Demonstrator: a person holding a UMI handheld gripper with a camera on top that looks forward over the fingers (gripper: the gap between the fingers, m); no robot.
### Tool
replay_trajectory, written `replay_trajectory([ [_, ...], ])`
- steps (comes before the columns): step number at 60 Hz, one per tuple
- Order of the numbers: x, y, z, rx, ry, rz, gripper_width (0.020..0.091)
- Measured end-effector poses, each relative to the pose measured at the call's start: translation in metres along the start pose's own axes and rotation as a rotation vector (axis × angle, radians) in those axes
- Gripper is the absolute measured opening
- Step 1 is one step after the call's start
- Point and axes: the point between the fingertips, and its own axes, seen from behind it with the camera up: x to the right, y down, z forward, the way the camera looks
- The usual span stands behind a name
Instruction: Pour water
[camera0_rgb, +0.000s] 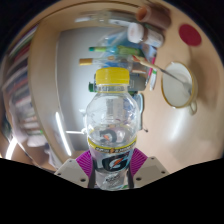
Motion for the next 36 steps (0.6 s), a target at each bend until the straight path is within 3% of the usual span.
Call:
replay_trajectory([
  [10,-0.023,-0.009,-0.004,-0.090,-0.170,0.489,0.0444],
  [24,-0.027,-0.037,0.002,-0.055,-0.273,0.853,0.0448],
  [36,-0.030,-0.044,-0.002,-0.047,-0.298,0.891,0.0448],
])
